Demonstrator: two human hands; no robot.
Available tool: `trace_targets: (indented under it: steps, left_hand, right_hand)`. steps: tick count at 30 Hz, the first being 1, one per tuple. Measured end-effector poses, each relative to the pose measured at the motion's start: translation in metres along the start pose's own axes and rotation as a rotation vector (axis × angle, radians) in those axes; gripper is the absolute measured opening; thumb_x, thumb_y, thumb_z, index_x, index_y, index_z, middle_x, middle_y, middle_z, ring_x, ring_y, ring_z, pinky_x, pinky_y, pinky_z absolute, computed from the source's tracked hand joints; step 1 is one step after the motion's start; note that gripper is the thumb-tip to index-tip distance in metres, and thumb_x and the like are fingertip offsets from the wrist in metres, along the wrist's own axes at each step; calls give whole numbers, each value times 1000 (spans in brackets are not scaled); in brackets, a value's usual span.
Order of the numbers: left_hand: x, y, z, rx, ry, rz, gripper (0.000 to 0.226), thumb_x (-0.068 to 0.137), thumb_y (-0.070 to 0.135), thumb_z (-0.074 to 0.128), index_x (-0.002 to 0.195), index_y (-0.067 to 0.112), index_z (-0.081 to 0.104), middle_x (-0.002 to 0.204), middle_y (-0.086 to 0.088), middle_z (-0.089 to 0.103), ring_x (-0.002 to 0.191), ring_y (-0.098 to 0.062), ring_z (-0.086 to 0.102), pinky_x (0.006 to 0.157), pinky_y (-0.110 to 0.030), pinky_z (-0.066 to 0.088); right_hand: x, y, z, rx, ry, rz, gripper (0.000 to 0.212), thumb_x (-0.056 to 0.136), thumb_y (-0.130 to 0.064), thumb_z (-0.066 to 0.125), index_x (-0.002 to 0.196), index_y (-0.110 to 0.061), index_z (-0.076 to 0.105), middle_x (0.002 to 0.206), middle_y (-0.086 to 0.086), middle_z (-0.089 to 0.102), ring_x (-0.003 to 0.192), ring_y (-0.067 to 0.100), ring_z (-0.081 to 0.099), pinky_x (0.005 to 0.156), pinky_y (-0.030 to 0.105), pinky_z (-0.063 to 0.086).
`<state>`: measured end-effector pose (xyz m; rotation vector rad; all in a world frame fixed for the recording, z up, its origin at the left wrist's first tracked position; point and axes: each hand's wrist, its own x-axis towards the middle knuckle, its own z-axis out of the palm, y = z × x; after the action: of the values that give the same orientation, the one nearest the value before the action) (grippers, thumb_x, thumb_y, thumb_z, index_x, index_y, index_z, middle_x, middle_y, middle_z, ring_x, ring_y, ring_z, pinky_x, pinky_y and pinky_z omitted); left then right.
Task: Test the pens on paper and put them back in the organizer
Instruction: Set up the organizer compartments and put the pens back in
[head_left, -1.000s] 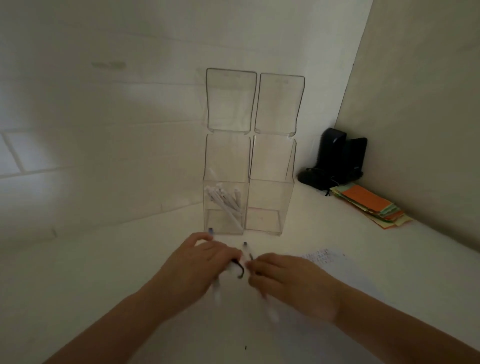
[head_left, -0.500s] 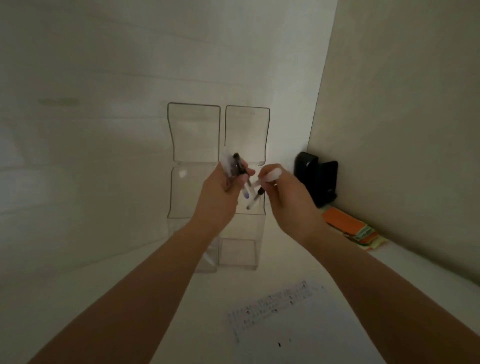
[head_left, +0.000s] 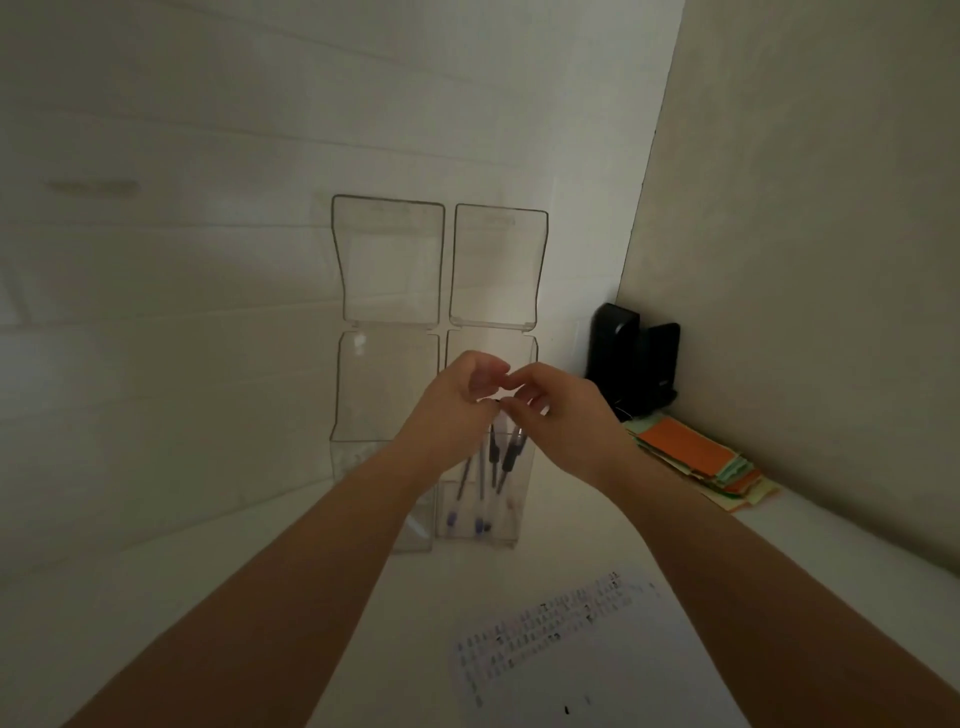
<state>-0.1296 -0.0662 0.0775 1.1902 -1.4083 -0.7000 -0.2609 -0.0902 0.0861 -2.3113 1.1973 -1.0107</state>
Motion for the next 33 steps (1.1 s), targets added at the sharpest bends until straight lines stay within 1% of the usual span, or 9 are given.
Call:
trace_targets:
  steps: [3, 7, 10, 12, 14, 17, 23, 29, 33]
  left_hand:
    - [-5, 8, -5, 43, 66, 65, 34, 83, -10, 48, 98, 20, 56, 99, 10, 58, 102, -7, 56, 81, -10, 45]
    - [0, 23, -45, 159, 431, 299, 25, 84, -3, 50, 93, 19, 57, 92, 12, 59, 87, 2, 56, 74, -2, 41]
    - [12, 24, -80, 176, 721, 331, 19, 85, 1, 51, 99, 14, 52, 99, 3, 47, 87, -8, 48, 70, 0, 34]
    - [20, 16, -95, 128, 797, 167, 22, 88, 10, 51, 110, 8, 49, 111, -3, 42, 95, -11, 44, 76, -5, 33]
    - [25, 4, -101, 69, 710, -63, 22, 94, 21, 45, 111, 8, 52, 109, -5, 48, 96, -14, 44, 81, -18, 35]
    - [24, -7, -100, -215, 461, -190, 28, 99, 25, 33, 82, 17, 55, 85, 0, 56, 80, -14, 53, 61, -17, 44]
    - [26, -20, -99, -392, 343, -221, 32, 98, 28, 31, 90, 29, 62, 95, 12, 65, 92, -4, 56, 75, -25, 33]
    - [29, -24, -99, -452, 312, -201, 28, 97, 31, 33, 87, 30, 60, 91, 13, 62, 84, -4, 54, 65, -22, 29]
    - [29, -31, -107, -581, 217, -201, 31, 97, 25, 29, 86, 28, 58, 79, 17, 70, 82, -4, 56, 57, -16, 32]
  right_hand:
    - [6, 3, -2, 2, 86, -32, 17, 91, -21, 54, 106, -20, 60, 90, -4, 60, 78, 6, 54, 70, 17, 43]
    - [27, -1, -12, 2, 254, -107, 28, 90, -18, 55, 117, -21, 51, 109, -5, 49, 94, 6, 48, 84, 22, 43]
    - [54, -9, -21, 264, 272, 102, 48, 91, -28, 55, 134, -19, 36, 124, -1, 41, 111, 12, 44, 91, 26, 38]
    - [75, -6, -20, 423, 144, 331, 57, 93, -40, 47, 142, -18, 26, 134, -5, 38, 120, 15, 41, 100, 29, 33]
    - [88, 1, -14, 578, 90, 458, 56, 93, -48, 41, 137, -13, 37, 134, 0, 45, 119, 18, 45, 106, 39, 35]
    - [89, 2, -3, 818, 99, 501, 35, 97, -40, 38, 100, -10, 56, 106, 4, 62, 100, 18, 56, 95, 37, 44]
    - [81, 16, 10, 1029, 59, 328, 26, 98, -30, 38, 118, -27, 54, 108, 0, 65, 107, 16, 57, 98, 37, 39]
    - [67, 29, 4, 1024, -121, 181, 21, 95, -37, 43, 113, -42, 53, 122, -6, 55, 121, 18, 45, 100, 40, 32]
    - [57, 41, 3, 1063, -152, 185, 29, 95, -24, 46, 121, -32, 55, 126, -3, 54, 125, 21, 45, 109, 43, 30]
